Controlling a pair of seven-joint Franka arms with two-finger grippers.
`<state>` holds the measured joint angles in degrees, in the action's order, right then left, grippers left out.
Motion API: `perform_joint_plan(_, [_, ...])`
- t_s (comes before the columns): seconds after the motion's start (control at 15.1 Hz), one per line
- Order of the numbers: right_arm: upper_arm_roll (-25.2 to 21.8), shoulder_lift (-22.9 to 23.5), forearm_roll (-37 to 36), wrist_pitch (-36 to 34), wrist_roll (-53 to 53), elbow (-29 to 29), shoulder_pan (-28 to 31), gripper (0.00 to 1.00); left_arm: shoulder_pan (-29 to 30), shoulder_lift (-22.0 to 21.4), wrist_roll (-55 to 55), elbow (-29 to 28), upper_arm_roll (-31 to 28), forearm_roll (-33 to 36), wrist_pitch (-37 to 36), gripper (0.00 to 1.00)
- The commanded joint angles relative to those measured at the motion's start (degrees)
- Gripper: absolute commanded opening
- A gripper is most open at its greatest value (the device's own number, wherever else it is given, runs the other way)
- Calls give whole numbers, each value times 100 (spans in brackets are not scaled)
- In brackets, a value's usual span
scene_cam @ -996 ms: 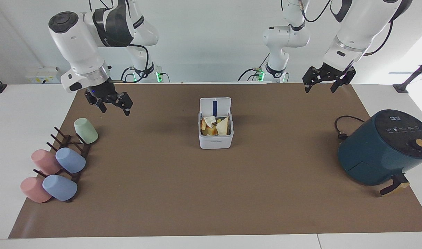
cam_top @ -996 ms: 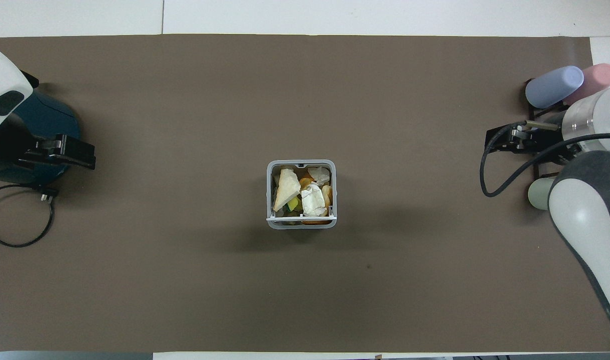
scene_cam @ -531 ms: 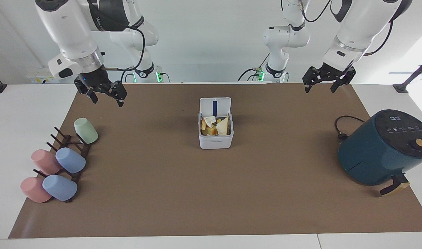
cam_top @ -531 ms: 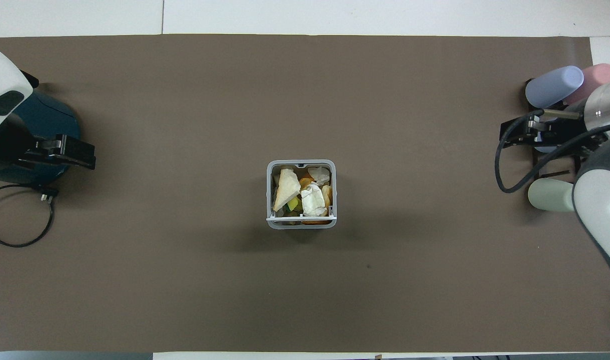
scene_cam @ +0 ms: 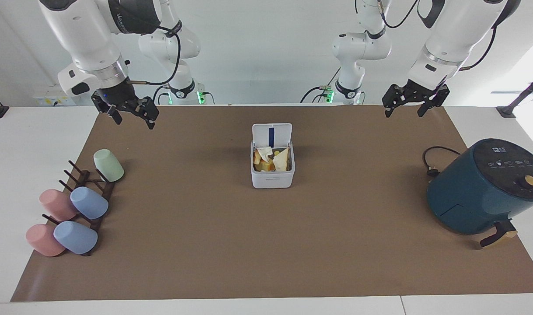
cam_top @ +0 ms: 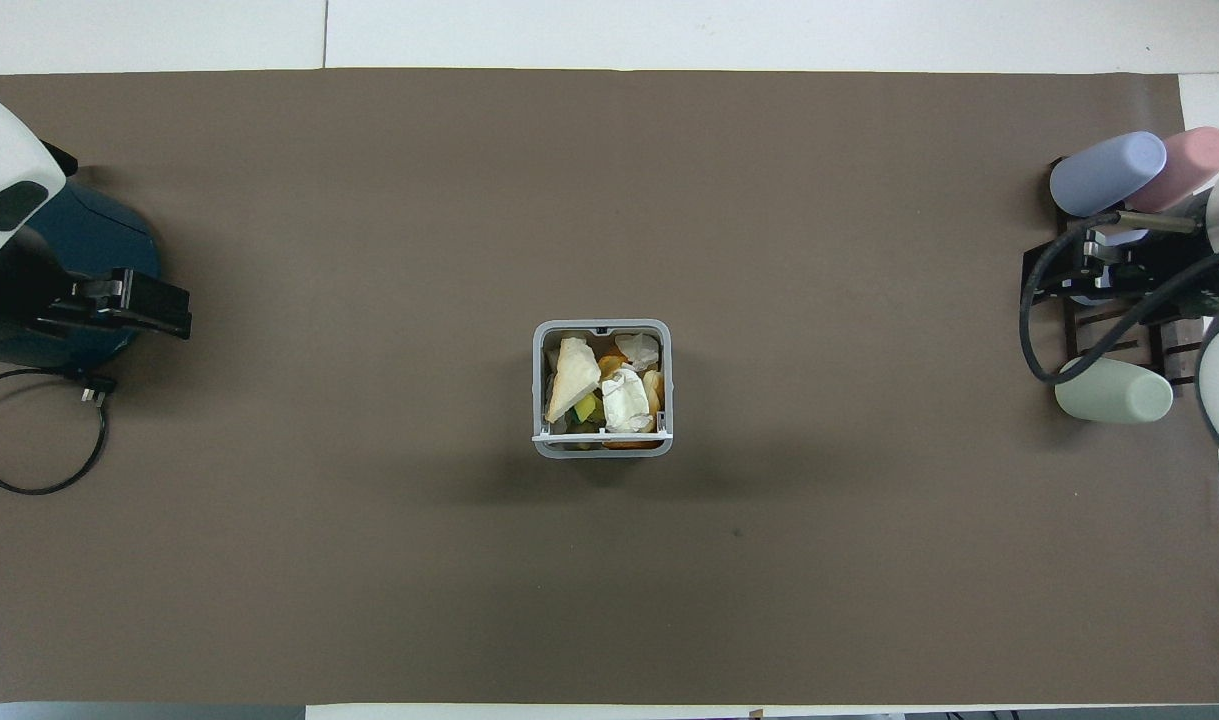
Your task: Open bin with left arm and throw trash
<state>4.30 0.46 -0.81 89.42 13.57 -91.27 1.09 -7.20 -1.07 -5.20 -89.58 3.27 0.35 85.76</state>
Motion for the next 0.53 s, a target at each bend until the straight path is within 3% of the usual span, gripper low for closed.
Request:
perform_joint_plan(0.0, [36,-81,-68,-47,-250,-57,50,100,-1,-87,54,-130,-28,-62,108,100])
perform_joint_plan(0.46, [27,-73,-7,-91,-250,-57,50,100,-1,-78,54,-130,-28,-62,108,100])
